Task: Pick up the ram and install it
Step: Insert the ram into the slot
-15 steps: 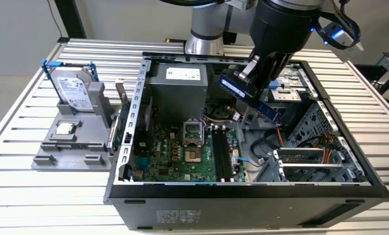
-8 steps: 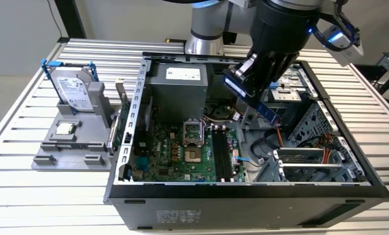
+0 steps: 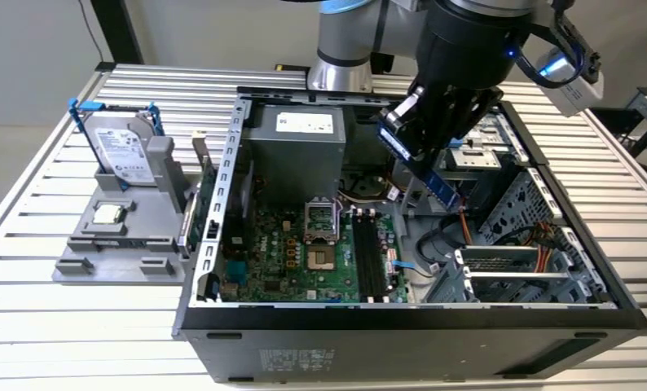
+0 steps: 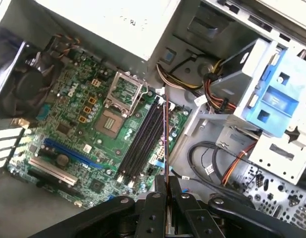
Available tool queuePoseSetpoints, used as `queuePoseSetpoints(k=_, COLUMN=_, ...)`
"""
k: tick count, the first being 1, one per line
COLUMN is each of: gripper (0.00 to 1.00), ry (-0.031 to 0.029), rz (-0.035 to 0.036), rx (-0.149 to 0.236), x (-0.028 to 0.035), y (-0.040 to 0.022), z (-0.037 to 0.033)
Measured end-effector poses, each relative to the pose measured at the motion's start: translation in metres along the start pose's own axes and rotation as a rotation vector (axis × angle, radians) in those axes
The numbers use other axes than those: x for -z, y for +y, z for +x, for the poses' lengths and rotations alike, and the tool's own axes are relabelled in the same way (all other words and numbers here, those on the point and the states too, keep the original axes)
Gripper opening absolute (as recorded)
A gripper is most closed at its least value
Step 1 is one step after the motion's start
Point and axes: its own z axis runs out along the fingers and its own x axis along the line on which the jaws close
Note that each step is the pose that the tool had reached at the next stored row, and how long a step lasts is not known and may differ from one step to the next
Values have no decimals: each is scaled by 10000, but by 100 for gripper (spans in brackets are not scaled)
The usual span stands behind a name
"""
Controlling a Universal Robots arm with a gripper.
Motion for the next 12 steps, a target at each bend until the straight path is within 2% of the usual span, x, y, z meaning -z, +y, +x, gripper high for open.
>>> queuePoseSetpoints(k=12, gripper=0, ry=-49, rz=70, rx=-2067, x=-5, y=0, z=0)
